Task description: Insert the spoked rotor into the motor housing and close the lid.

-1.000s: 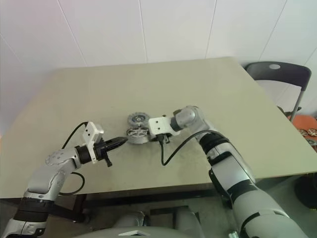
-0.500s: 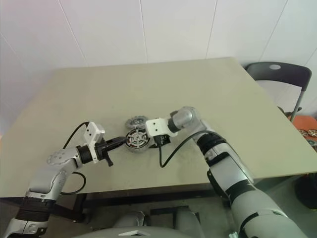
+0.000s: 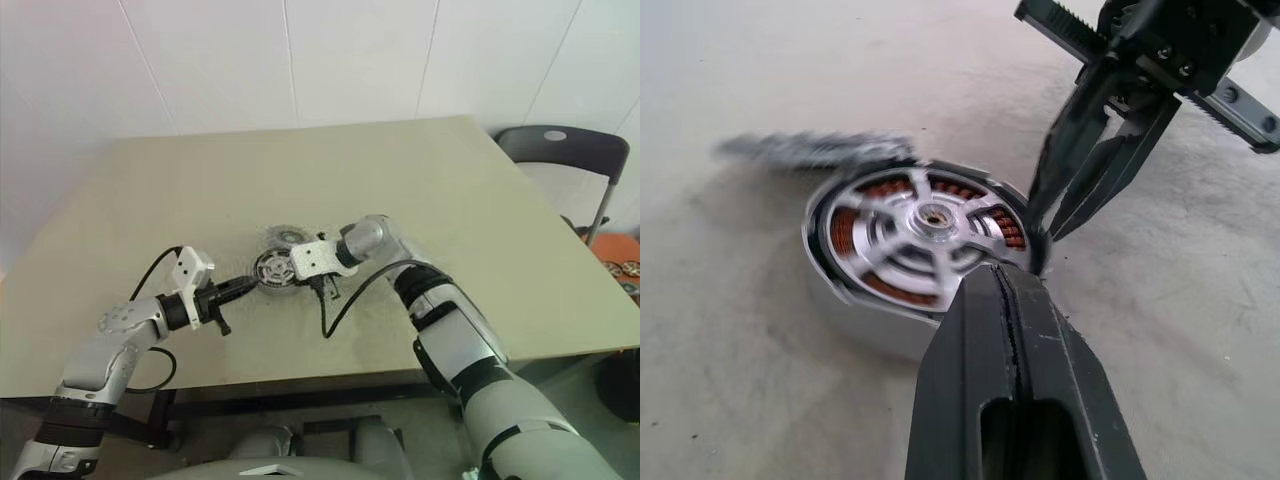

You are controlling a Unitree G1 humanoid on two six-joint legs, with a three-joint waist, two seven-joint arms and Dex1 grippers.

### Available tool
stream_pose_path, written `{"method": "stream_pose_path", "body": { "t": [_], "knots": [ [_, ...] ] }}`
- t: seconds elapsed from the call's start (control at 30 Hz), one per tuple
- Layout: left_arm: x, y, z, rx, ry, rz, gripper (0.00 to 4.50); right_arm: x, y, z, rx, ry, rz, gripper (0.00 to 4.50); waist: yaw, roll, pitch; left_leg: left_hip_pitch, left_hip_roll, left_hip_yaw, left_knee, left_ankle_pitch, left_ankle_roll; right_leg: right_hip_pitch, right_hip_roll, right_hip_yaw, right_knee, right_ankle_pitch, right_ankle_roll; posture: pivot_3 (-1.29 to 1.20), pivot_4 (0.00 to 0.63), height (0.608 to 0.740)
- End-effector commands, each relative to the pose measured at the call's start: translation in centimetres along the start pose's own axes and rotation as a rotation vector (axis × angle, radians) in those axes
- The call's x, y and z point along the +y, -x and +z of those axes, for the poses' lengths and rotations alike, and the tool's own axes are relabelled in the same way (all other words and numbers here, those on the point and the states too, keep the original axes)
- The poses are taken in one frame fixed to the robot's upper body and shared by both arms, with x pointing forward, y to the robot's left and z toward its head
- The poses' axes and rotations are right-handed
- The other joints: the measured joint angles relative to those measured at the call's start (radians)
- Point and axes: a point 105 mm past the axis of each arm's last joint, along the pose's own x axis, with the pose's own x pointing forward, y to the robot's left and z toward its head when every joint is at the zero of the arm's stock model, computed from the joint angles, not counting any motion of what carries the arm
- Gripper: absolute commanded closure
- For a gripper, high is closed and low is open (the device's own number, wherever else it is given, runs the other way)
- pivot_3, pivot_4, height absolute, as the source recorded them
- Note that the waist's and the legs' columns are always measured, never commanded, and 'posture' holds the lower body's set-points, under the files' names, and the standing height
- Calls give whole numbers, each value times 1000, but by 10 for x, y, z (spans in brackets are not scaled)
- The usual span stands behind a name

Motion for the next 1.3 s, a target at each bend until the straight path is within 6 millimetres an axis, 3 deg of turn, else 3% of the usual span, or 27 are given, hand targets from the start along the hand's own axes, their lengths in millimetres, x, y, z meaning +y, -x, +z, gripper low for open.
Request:
{"method": "stream_pose_path", "body": {
  "t": [0.03,0.27,0.53,0.77,0.87,1.1,1.23,1.3],
  "knots": [
    [2,-1,11,-33,-40,2,4500,-5,3,6,-1,37,-16,4467,2,0,0,0,0,0,0,0,0,0,0,0,0,0,0,0,0,740],
    [3,-1,11,-31,-45,3,4500,-10,10,20,-50,49,-26,4467,2,0,0,-1,0,0,-1,0,0,-1,0,0,0,1,2,0,0,740],
    [2,-1,8,-31,-41,2,4500,9,27,32,-122,-102,56,4467,7,0,0,-1,0,0,0,0,0,-1,0,0,0,1,3,0,0,740],
    [1,-1,11,-33,-46,-4,4500,-11,24,37,-171,-229,-83,4467,18,0,0,-1,0,0,-1,0,0,-2,0,0,0,0,0,0,0,740],
    [0,0,10,-32,-47,-3,4500,-15,24,35,-249,-436,-113,3910,26,0,0,-1,0,0,-1,0,0,-2,0,0,0,1,2,0,0,740],
    [-2,1,6,-28,-39,3,4500,-13,46,32,-447,-924,-109,1699,29,0,0,-2,0,0,0,0,0,-2,-1,0,-1,1,1,0,0,740],
    [-3,-1,6,-32,-35,0,4500,-11,59,9,-515,-1346,-132,381,27,0,0,-2,0,0,-1,0,0,-2,-1,0,-1,0,0,0,0,740],
    [-3,-1,6,-33,-34,-1,4500,-9,65,5,-545,-1465,-126,381,27,0,0,-3,0,0,-1,0,0,-2,-1,0,-1,0,0,0,0,740]
  ]
}}
